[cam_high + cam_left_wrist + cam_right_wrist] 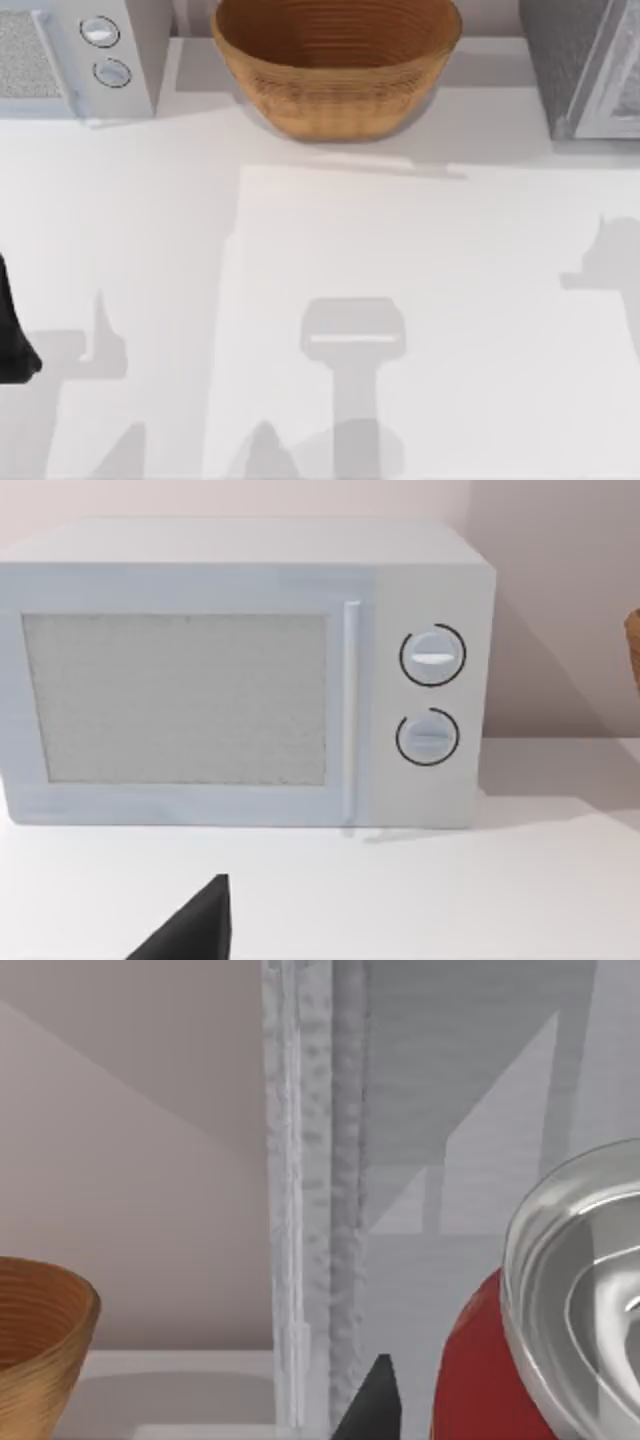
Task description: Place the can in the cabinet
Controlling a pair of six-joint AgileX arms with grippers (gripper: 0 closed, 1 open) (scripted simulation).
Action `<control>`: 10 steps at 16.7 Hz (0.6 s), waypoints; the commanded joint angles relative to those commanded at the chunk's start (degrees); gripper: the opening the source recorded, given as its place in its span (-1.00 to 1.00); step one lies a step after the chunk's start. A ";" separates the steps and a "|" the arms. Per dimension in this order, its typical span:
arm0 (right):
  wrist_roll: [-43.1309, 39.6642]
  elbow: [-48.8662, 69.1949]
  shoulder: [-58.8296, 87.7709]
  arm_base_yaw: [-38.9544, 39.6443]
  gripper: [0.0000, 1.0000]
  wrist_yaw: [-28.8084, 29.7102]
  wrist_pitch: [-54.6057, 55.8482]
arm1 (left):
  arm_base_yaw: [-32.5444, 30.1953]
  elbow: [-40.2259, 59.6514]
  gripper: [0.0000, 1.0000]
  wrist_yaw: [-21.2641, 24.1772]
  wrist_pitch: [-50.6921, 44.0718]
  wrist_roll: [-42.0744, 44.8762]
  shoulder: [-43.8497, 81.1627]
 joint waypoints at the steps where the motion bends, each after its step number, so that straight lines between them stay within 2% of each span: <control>1: 0.07 5.49 4.17 0.61 -1.00 0.59 -1.34 | 0.00 0.00 1.00 0.00 0.00 0.00 0.00; 10: 0.50 51.46 37.90 5.51 -1.00 5.46 -12.21 | 0.00 0.00 1.00 0.00 0.00 0.00 0.00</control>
